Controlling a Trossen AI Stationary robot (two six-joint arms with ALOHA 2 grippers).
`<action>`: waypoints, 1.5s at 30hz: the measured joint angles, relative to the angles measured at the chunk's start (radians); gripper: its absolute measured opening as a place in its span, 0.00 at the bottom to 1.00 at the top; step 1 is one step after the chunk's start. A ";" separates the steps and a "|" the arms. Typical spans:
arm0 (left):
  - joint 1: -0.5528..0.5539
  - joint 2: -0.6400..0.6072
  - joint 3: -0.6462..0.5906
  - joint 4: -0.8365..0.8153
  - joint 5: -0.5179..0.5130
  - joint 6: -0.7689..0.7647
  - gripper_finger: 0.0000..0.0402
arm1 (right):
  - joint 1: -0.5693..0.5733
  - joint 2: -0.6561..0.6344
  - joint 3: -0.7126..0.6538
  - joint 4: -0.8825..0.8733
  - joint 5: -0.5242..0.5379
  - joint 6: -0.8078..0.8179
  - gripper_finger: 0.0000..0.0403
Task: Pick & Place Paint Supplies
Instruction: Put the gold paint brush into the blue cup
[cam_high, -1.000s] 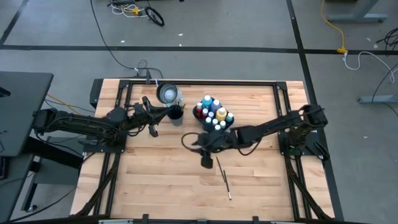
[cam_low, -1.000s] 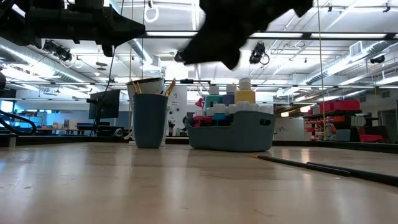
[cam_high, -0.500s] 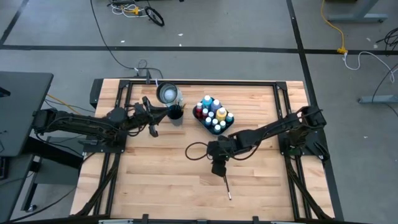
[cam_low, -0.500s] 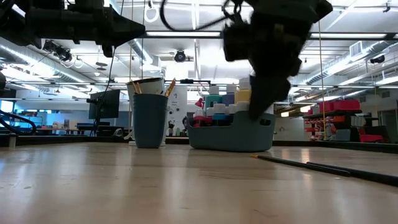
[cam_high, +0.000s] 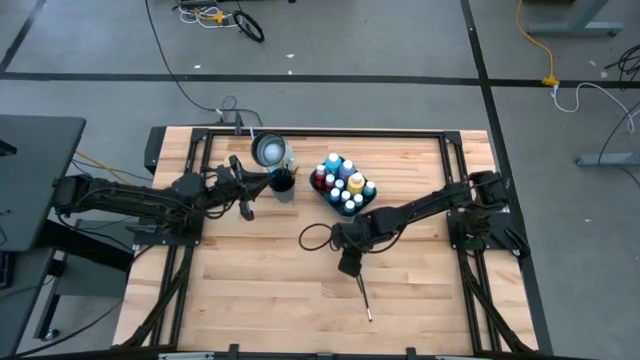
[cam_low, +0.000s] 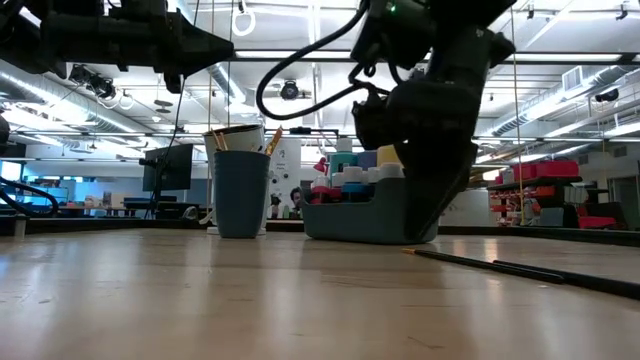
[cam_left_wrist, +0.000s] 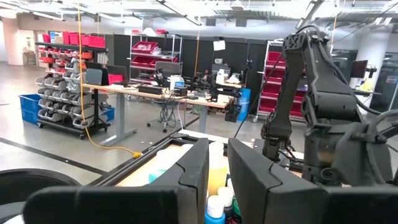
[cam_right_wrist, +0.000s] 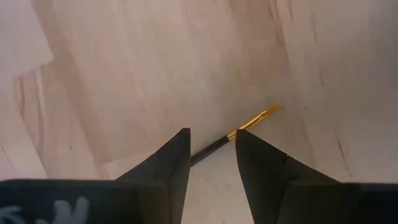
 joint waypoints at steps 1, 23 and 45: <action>0.000 0.000 0.000 0.000 0.000 0.000 0.17 | -0.006 0.000 0.000 0.000 0.000 0.002 0.32; 0.000 0.000 0.000 -0.001 0.000 0.004 0.17 | -0.049 0.044 0.003 -0.005 0.038 -0.011 0.26; 0.000 0.000 0.000 -0.001 0.000 0.023 0.17 | -0.025 0.024 -0.002 0.299 -0.058 -0.112 0.00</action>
